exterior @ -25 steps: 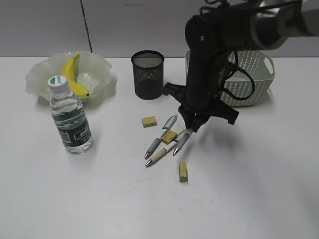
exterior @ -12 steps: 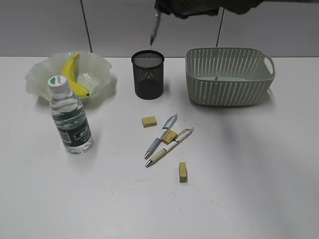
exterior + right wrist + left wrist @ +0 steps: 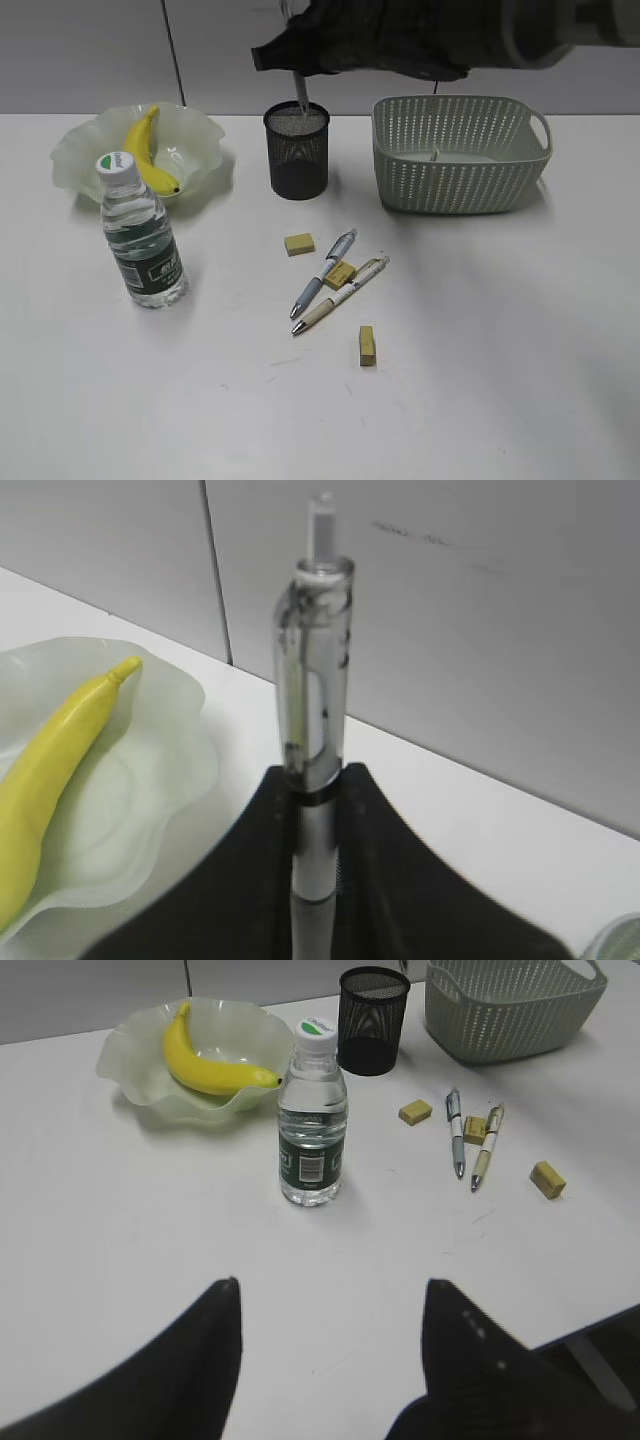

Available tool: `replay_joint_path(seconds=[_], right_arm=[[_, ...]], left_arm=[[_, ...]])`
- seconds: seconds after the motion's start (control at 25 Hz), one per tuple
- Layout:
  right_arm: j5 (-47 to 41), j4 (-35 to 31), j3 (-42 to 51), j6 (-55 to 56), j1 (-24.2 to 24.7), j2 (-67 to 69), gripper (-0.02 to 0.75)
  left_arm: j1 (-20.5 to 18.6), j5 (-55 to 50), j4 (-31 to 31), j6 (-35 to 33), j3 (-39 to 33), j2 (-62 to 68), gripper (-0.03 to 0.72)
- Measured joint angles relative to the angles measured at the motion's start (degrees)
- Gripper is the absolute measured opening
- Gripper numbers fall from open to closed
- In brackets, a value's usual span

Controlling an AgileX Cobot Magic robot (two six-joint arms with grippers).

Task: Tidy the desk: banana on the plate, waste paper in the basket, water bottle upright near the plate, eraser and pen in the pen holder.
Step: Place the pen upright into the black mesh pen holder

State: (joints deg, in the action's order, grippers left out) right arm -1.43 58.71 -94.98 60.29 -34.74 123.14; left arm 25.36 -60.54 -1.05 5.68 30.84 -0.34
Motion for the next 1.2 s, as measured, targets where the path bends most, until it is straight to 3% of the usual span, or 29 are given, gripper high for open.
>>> replay_joint_path(seconds=[0.32,0.64,0.72,0.96,1.2], right_arm=[[0.3,2.1,-7.6,0.0,0.3,7.7,0.111],[-4.1,2.4,-9.1,0.0,0.3,10.8,0.119],[-4.0,2.4,-9.1,0.0,0.4,10.8,0.164],[-3.4,2.1,-9.3,0.0,0.5,10.8,0.446],[-10.4,-2.3,-9.3,0.0,0.3,7.0,0.491]], left_arm=[[0.0,0.0,0.0,0.0,0.0,0.0,0.430],[0.0,0.0,0.0,0.0,0.0,0.0,0.430],[0.0,0.0,0.0,0.0,0.0,0.0,0.430],[0.0,0.0,0.0,0.0,0.0,0.0,0.430],[0.0,0.0,0.0,0.0,0.0,0.0,0.430]])
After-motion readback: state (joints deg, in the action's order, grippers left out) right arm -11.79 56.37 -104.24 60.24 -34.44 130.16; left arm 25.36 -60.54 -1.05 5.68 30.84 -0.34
